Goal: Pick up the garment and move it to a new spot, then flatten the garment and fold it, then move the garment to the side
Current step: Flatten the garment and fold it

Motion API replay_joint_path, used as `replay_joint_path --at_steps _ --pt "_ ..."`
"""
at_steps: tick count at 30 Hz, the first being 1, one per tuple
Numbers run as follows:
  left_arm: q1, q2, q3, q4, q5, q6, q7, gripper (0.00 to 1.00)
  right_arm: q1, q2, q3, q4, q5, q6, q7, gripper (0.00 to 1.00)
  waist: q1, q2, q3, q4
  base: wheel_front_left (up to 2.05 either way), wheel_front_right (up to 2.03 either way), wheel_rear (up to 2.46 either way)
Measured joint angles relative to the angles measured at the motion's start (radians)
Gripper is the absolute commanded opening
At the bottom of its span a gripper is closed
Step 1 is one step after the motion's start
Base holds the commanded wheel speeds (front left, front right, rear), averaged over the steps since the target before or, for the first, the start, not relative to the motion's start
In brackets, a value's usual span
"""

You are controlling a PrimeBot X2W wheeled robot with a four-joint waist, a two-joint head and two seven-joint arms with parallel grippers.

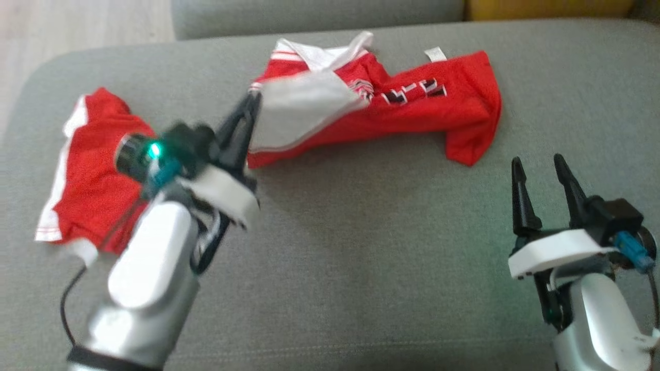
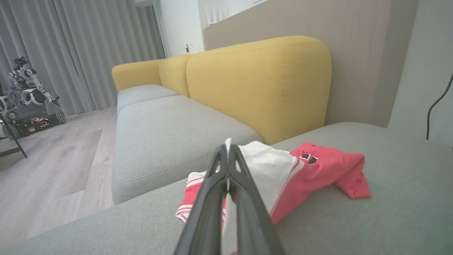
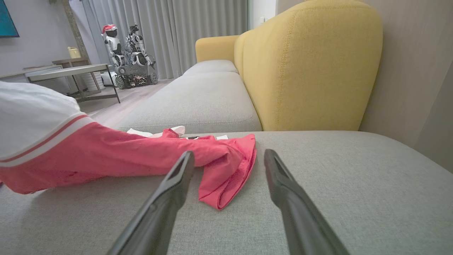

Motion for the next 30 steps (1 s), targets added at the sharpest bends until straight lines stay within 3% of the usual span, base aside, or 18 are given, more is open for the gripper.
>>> replay_joint_path --at_steps 6,14,21,30 --pt "0.124 0.048 -0.055 -0.107 0.04 0.004 0.008 0.0 0.04 0.001 -0.012 0.019 0.0 0.0 0.01 1.0 0.0 0.0 -0.043 0.026 0.0 0.0 0.0" --pt "0.186 0.116 0.011 -0.145 0.039 0.099 0.02 0.0 0.052 0.002 -0.013 0.021 0.0 0.0 0.022 1.0 0.0 0.0 -0.074 0.041 0.0 0.0 0.0" --pt "0.257 0.12 -0.085 -0.152 0.073 0.072 0.048 0.0 0.061 0.002 -0.013 0.022 0.0 0.0 0.04 1.0 0.0 0.0 -0.095 0.044 0.0 0.0 0.0" --pt "0.351 0.115 -0.182 -0.036 0.094 0.045 0.099 0.0 0.074 0.004 -0.025 0.019 -0.006 0.0 0.053 1.0 0.0 0.0 -0.101 0.041 0.0 0.0 0.0"
